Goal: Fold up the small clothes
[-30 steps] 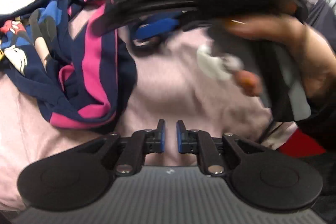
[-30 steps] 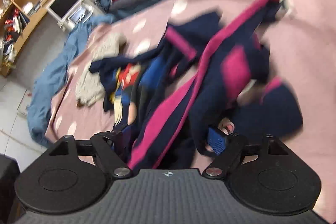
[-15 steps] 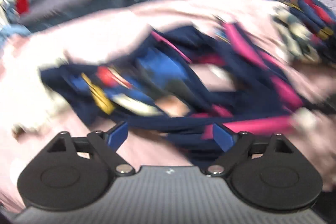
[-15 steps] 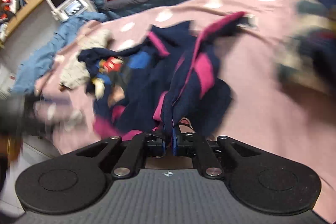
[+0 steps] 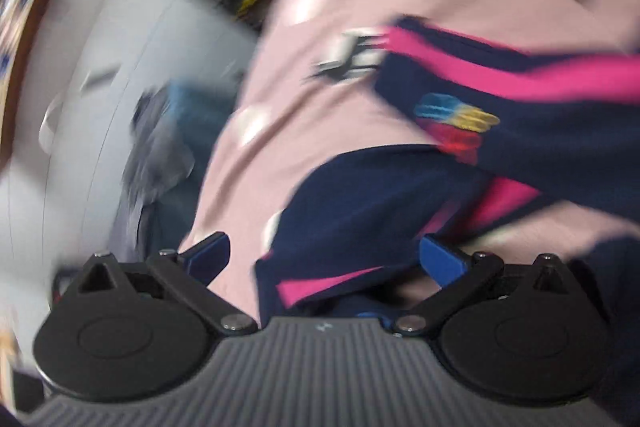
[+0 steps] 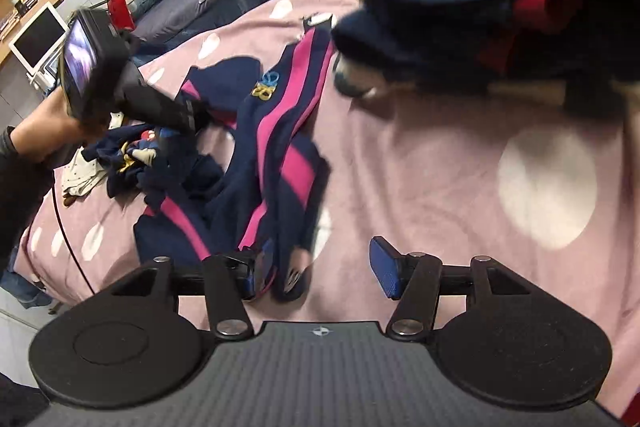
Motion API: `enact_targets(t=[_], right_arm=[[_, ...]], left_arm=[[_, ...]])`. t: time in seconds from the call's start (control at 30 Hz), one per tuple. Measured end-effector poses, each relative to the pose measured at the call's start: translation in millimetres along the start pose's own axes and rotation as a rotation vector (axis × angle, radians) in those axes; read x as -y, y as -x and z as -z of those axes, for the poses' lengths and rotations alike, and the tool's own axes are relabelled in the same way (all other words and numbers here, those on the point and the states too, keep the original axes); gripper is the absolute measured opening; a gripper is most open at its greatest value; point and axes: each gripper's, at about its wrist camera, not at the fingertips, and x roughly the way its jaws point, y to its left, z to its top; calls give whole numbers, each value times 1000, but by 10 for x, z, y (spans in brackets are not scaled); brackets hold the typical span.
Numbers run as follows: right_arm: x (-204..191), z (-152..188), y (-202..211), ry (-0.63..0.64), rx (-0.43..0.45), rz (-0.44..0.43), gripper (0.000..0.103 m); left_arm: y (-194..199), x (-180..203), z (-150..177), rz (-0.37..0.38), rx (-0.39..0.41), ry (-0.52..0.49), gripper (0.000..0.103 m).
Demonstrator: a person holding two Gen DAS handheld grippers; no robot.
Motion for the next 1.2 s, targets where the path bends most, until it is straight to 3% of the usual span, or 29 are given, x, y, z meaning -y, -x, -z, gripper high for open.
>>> enact_targets(t=[0.1,0.13,0.2,0.27,0.3,0.33,0.37,0.4,0.43,0.47,0.5,0.6,0.7,0.83,0.93,1.0,1.03,1.1,1.13,1.17,1.2], right_arm=[[-57,-132,-112,65,19,-65,96],[-18,-164,-122,83,20,-89,103],[-116,-261,-323,113,35,-109,103],[-243,-359,-531,142,63,-76,103],[-316,-414,-656,175,77,-60,103],[-377,-464,-757,203,82,-40,103],[-424,-500,-862,217,86,-21,103],[-456,-525,-971,232,76,-22,99],[-437,-548,-1030,257,53,-25,46],[-455,-539,-1136,281,30,7,11],[-444,-516,-1134,294,37,31,6],[-392,-449,-832,291,122,36,5],[-261,-384,-393,288,173,78,5],[4,-230,-2,272,105,160,5],[219,-67,105,245,23,225,5],[338,20,126,201,-31,229,5],[366,52,151,176,-30,230,6],[356,50,179,150,-4,222,17],[289,29,202,170,36,246,43],[215,10,233,198,84,273,84],[111,-27,264,234,140,276,103]], left_arm=[[-12,171,-32,91,23,-61,103],[-46,205,-32,94,33,-70,103],[-158,275,-76,67,30,-92,103],[-232,224,-122,83,38,-44,100],[-230,150,-141,111,36,2,92],[-257,70,-176,165,35,68,63],[-311,-30,-186,225,29,145,21],[-357,-104,-192,251,12,207,10],[-361,-138,-180,241,6,242,10],[-389,-173,-176,227,7,267,10],[-417,-208,-176,218,6,293,10],[-478,-490,-98,194,7,453,8],[-592,-993,101,87,-10,608,8],[-842,-1738,593,-57,-106,758,7],[-1060,-2240,1100,-233,-235,808,8],[-1149,-2484,1472,-303,-330,861,10],[-1190,-2580,1670,-314,-381,901,14],[-1230,-2658,1983,-292,-467,958,32],[-1225,-2634,2070,-283,-491,957,48],[-1177,-2590,2104,-298,-490,935,63],[-1128,-2525,2095,-324,-480,901,72]])
